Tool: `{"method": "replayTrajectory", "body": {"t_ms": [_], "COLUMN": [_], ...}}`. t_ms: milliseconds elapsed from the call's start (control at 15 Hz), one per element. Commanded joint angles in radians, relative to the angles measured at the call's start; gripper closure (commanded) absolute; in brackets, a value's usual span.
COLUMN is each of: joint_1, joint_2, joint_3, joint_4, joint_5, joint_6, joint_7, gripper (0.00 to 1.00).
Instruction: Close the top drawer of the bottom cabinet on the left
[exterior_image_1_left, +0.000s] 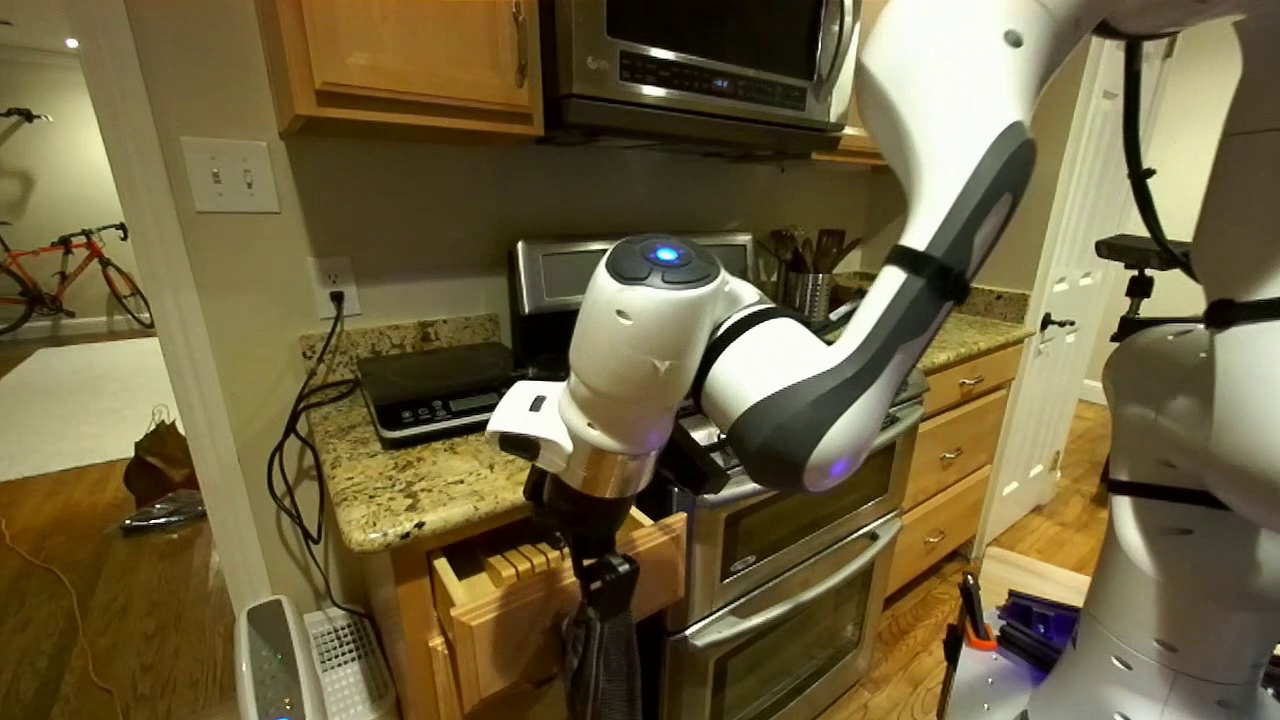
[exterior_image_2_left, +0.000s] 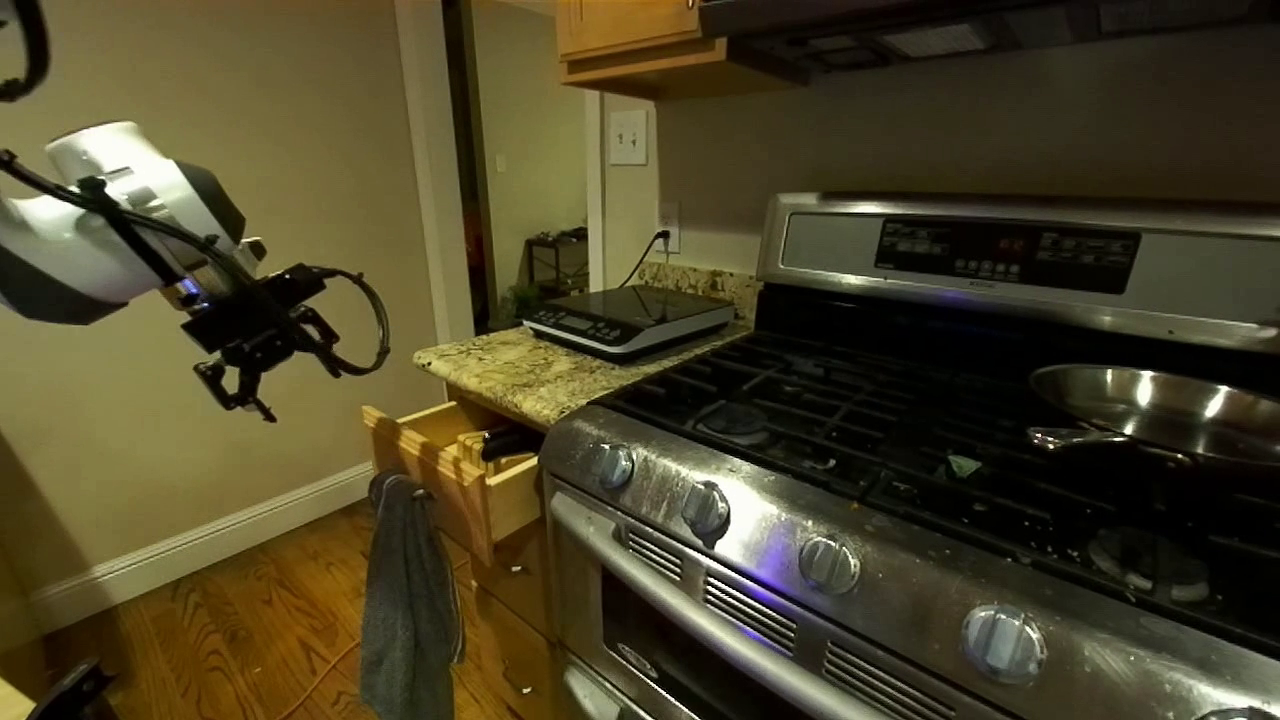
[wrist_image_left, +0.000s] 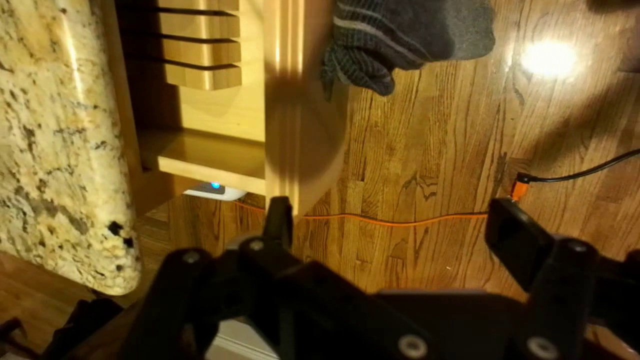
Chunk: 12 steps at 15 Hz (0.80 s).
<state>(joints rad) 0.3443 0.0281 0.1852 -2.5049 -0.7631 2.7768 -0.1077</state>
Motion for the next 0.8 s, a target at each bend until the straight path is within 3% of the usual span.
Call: {"method": "replayTrajectory", "body": {"t_ms": [0, 67, 133, 333, 733], "joint_1": [0.016, 0.025, 0.03, -0.005, -0.09], "joint_2": [-0.101, -0.102, -0.081, -0.037, 0.065], "joint_3": [0.035, 0.041, 0.039, 0.055, 0.041], "joint_4": [-0.133, -0.146, -0.149, -0.149, -0.096], "joint_5": [0.223, 0.304, 0.389, 0.581, 0.746], "joint_6": [0.018, 0.015, 0.006, -0.022, -0.01], "joint_7": [-0.138, -0.181, -0.223, -0.277, -0.213], "gripper": [0.0, 0.08, 0.28, 0.47, 0.87]}}
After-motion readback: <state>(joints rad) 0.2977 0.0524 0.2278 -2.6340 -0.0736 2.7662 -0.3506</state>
